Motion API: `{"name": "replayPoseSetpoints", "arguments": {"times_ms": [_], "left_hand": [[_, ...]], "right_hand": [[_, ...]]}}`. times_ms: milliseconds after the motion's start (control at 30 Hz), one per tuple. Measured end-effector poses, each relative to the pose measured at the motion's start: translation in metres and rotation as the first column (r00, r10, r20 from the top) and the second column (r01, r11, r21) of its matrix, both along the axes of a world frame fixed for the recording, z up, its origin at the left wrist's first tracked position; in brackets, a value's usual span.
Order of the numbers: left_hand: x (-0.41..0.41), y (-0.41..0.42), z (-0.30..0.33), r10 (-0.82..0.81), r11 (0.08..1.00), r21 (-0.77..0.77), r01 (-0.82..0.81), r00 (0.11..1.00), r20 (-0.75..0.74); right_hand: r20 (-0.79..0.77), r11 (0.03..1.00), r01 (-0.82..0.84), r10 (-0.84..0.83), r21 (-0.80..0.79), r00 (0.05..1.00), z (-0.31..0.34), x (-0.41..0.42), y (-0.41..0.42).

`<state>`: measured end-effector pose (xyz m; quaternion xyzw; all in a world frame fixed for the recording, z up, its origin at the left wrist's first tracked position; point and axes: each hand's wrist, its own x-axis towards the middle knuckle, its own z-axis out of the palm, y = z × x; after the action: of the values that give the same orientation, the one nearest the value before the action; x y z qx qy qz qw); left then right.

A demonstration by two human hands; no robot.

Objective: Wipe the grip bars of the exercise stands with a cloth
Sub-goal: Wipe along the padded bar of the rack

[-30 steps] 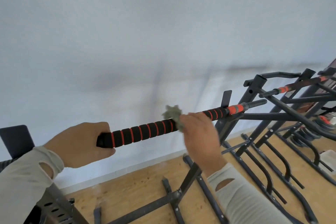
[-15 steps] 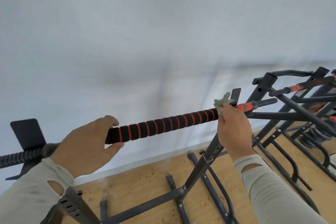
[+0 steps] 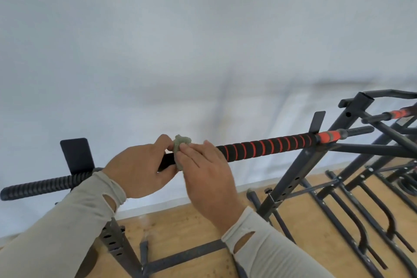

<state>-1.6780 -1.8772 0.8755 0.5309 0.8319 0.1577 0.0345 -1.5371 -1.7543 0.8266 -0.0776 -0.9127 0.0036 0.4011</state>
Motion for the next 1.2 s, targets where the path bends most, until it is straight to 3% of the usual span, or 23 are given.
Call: {"name": "replayPoseSetpoints", "arguments": {"times_ms": [100, 233, 433, 600, 667, 767, 933, 1033, 1100, 1200], "left_hand": [[0.000, 0.002, 0.003, 0.017, 0.994, -0.105, -0.020, 0.999, -0.030], [-0.003, 0.008, 0.004, 0.054, 0.984, -0.173, -0.054, 0.999, -0.003], [-0.007, 0.010, 0.006, 0.009, 0.990, -0.138, -0.007, 1.000, 0.008], [0.002, 0.004, -0.003, -0.001, 0.994, -0.111, -0.011, 0.994, -0.109], [0.009, 0.001, -0.010, 0.053, 0.998, -0.014, -0.056, 0.984, -0.168], [0.009, -0.002, -0.011, 0.035, 0.996, 0.081, -0.021, 0.984, -0.176], [0.008, 0.003, 0.003, -0.005, 0.987, -0.161, -0.011, 0.995, -0.102], [0.006, 0.004, 0.002, 0.010, 0.979, -0.201, -0.026, 0.997, -0.079], [0.007, 0.001, -0.005, -0.016, 0.985, -0.172, -0.008, 0.991, -0.135], [0.006, -0.004, -0.015, 0.025, 1.000, 0.008, -0.025, 0.990, -0.141]], "right_hand": [[0.046, 0.996, 0.064, -0.067, 0.069, 0.997, 0.005, 0.033, 0.048], [0.089, 0.944, 0.317, -0.324, 0.089, 0.942, 0.015, 0.093, 0.125], [0.268, 0.719, 0.690, -0.682, 0.079, 0.680, 0.039, 0.153, 0.206], [0.256, 0.610, 0.778, -0.736, -0.151, 0.627, 0.040, 0.138, 0.195], [0.198, 0.602, 0.759, -0.735, -0.249, 0.648, 0.035, 0.130, 0.174], [0.097, 0.722, 0.650, -0.648, -0.237, 0.755, 0.027, 0.115, 0.133], [0.084, 0.911, 0.382, -0.373, -0.157, 0.924, 0.008, 0.061, 0.051], [0.092, 0.971, 0.209, -0.199, -0.116, 0.976, -0.001, 0.021, 0.009], [0.092, 0.984, 0.157, -0.149, -0.089, 0.985, -0.004, 0.007, -0.004], [0.085, 0.991, 0.134, -0.132, -0.021, 0.988, -0.007, 0.012, 0.000]]}}
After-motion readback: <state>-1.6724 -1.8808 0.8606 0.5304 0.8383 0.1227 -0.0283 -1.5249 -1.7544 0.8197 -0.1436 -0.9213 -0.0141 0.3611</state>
